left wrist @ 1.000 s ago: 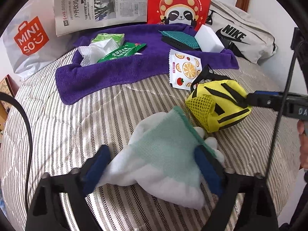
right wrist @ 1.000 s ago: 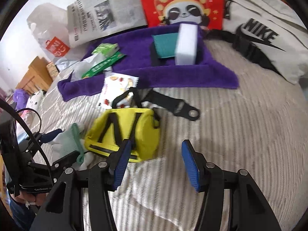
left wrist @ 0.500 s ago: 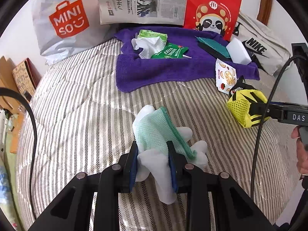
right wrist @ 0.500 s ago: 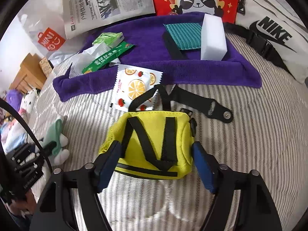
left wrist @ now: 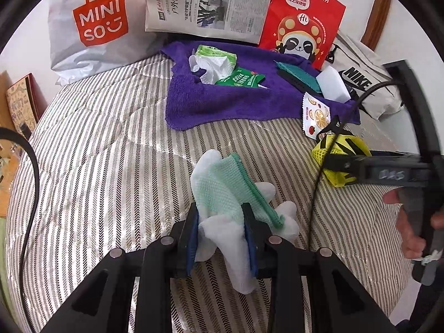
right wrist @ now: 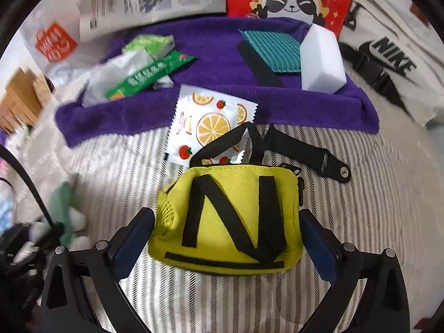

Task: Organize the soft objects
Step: 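Carry the yellow mesh bag onto the purple towel with right tool while left holds cloth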

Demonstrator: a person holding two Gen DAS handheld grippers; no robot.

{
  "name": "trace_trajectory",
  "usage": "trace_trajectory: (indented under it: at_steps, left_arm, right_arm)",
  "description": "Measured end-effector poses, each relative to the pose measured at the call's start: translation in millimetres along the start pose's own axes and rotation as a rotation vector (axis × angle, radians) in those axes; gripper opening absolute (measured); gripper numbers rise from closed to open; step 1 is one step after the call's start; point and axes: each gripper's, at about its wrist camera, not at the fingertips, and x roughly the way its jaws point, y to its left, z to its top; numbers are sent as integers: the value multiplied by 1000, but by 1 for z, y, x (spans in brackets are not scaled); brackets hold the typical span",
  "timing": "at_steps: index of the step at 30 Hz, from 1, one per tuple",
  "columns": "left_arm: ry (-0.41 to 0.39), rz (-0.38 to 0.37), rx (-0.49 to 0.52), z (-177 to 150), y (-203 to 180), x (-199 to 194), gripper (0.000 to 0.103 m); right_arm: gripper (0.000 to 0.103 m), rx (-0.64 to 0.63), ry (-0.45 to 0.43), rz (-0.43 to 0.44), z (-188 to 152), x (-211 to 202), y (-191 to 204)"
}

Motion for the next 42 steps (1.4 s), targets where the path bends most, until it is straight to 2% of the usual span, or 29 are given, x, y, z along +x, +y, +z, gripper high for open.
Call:
trace_trajectory:
  at_steps: [5,10,13,15,21,26,34,38,42]
  left_arm:
    - [-1,-17,-6,-4,5,-3,29]
    - [3,-16,-8,-4,5,-3,29]
    - [12,-16,-22,-5,5,-4,28]
    - [18,-16,-30,-5,4,-5,27]
    - [28,8,-32,-4,0,-8,26]
    - [22,19,-42,-3,-2,-16,26]
    - [-4,-41,-57,6,-11,-27,26]
    - [-16,-43,-40,13,-16,-30,25]
    - [-36,-87,-54,18,-15,-37,24]
  right_arm:
    - [103,-18,-32,-35,-4,5,4]
    - [98,-79,-63,-12,-9,1,2]
    - [85,-108,-66,2,-14,-6,-3]
    - [72,-115,-66,2,-15,-10,-9]
    - [59,-89,-65,71,-20,-18,-27]
    - [59,-71,-80,121,-26,-31,-37]
    - [60,-84,-128,145,-24,-54,-43]
    - [60,-83,-149,147,-20,-61,-47]
    - [60,-94,-158,154,-17,-63,-48]
